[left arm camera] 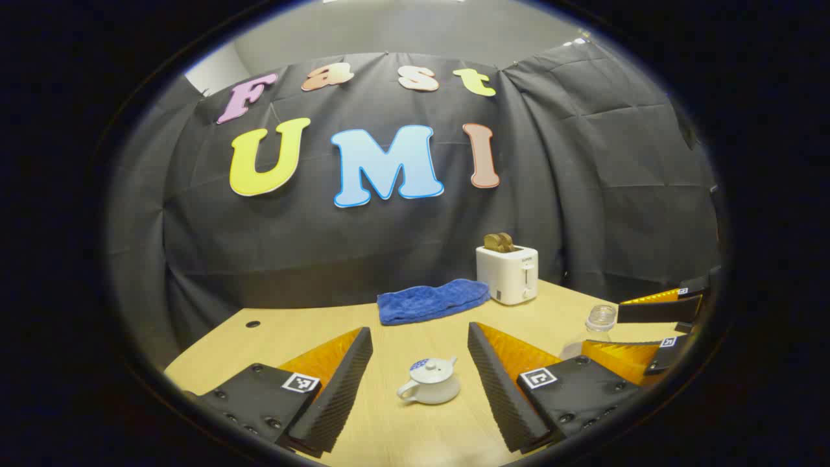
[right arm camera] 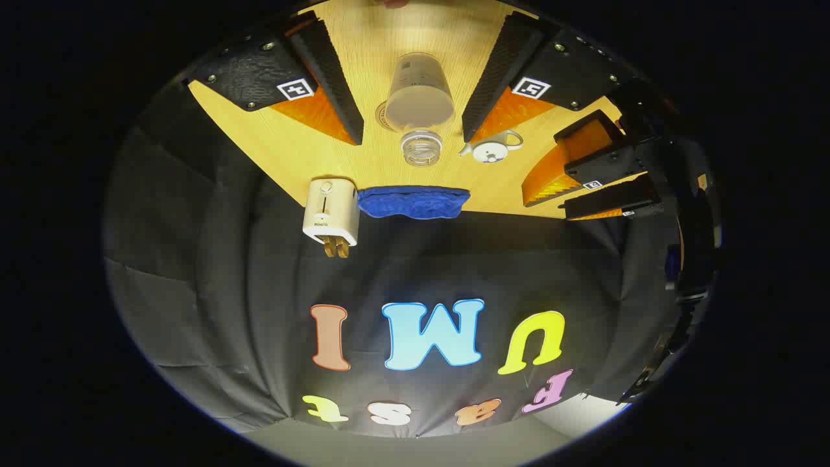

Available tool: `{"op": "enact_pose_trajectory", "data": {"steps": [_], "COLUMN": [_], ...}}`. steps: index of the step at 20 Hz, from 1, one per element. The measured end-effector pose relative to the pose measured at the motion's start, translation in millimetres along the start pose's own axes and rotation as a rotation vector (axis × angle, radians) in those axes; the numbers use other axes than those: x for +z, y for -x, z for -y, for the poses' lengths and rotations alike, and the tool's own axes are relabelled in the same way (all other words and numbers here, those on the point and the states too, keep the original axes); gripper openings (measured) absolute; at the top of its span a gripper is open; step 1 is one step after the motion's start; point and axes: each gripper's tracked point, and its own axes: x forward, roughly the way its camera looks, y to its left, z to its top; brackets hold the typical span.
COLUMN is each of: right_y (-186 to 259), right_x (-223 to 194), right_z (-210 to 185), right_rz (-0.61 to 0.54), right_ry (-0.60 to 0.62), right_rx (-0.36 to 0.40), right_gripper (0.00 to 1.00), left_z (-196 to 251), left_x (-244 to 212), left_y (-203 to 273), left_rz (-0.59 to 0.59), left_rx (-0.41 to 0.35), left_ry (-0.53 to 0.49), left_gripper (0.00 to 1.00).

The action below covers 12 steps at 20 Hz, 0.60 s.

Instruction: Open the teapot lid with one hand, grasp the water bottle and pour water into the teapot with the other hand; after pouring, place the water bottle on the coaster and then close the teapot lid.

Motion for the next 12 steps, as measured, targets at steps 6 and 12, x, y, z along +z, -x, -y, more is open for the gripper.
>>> {"op": "enact_pose_trajectory", "data": {"steps": [6, 12], "right_y": [-2.6, -7.8], "right_x": [-6.5, -10.8], "right_z": [0.8, 0.9], "right_rz": [-0.009, -0.017], "right_ry": [0.014, 0.010], "right_rx": [0.008, 0.011], "right_gripper": [0.95, 0.95], "left_z": [6.2, 5.6], "left_x": [2.4, 1.2], "left_y": [-0.4, -3.0], "left_rz": [-0.001, -0.003], "left_rx": [-0.005, -0.001], "left_ry": [-0.013, -0.016], "left_gripper": [1.00, 1.00]}}
